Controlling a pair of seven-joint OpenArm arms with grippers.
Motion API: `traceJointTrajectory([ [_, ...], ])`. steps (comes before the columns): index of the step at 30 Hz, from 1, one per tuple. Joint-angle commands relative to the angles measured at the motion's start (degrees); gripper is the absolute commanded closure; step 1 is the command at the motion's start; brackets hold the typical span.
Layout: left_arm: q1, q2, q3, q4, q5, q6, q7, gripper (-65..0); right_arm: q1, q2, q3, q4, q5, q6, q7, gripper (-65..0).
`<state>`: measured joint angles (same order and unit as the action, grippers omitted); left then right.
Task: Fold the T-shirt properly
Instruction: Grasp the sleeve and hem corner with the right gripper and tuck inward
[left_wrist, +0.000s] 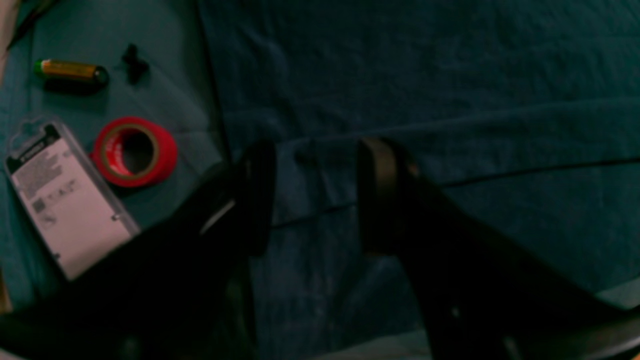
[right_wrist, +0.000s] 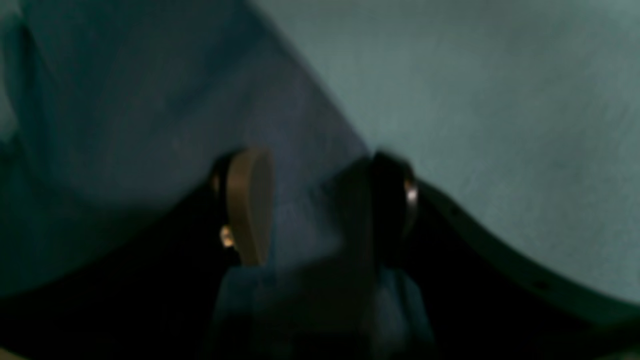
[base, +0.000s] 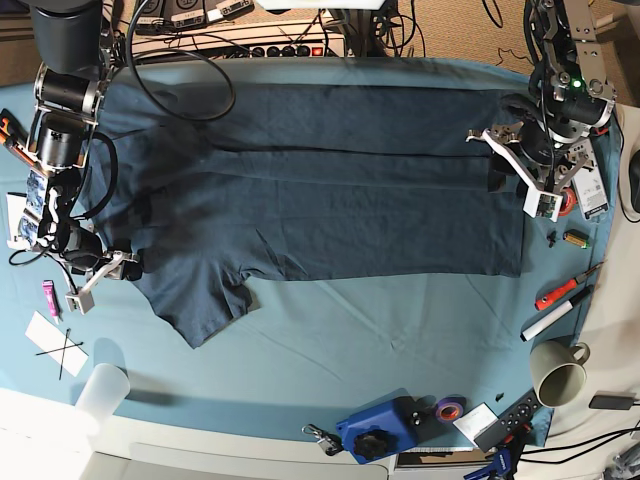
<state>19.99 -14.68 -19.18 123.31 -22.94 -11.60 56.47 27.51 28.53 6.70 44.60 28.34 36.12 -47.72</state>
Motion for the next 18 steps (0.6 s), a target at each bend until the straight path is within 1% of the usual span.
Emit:
traceJointTrajectory([
  [1, -0.31, -0.57, -0.17, 0.96, -0.15, -0.02, -1.25, -27.1, 0.37, -0.33, 0.04, 0.11, -0.17, 0.7, -1.62, -31.5],
  [3, -0.31, -0.57, -0.17, 0.96, -0.15, -0.02, -1.22, -27.1, -0.66, -0.76, 0.04, 0.13, 0.11, 0.63, -4.83, -31.2],
  [4, -0.31, -0.57, -0.17, 0.96, -0.15, 0.0, -1.22, -27.1, -1.11, -0.87, 0.04, 0.13, 0.39, 0.59, -6.51, -29.2],
  [5, -0.33, -0.59, -0.17, 0.96, -0.15, -0.02, -1.25, -27.1, -1.46, -0.92, 0.04, 0.13, 0.37, 0.46, -8.13, -24.8],
  [6, -0.33, -0.57, -0.17, 0.96, -0.17, -0.02, -1.27, -27.1, -1.86, -0.94, 0.04, 0.2, 0.55, 0.44, -9.49, -18.9],
  [8, -0.33, -0.57, -0.17, 0.96, -0.17, -0.02, -1.27, -27.1, -2.27, -0.9, 0.13, 0.2, 1.68, 0.09, -12.15, -4.4],
  [9, -0.33, -0.57, -0.17, 0.96, -0.17, -0.02, -1.29, -27.1, -2.38, -0.87, 0.17, 0.33, 2.56, -0.17, -13.57, 0.0],
  [13, -0.31, -0.57, -0.17, 0.96, -0.15, 0.0, -1.36, -27.1, -2.45, -0.42, 0.15, 2.08, 6.86, -0.07, -18.38, 0.0],
  [15, -0.31, -0.57, -0.17, 0.96, -0.15, -0.02, -1.4, -27.1, -3.19, 0.26, 0.15, 4.87, 10.62, 0.52, -20.7, 0.0],
  [18, -0.31, -0.57, -0.17, 0.96, -0.15, -0.02, -1.46, -27.1, -6.6, 1.75, 0.15, 12.72, 17.18, 0.74, -24.04, 0.0],
])
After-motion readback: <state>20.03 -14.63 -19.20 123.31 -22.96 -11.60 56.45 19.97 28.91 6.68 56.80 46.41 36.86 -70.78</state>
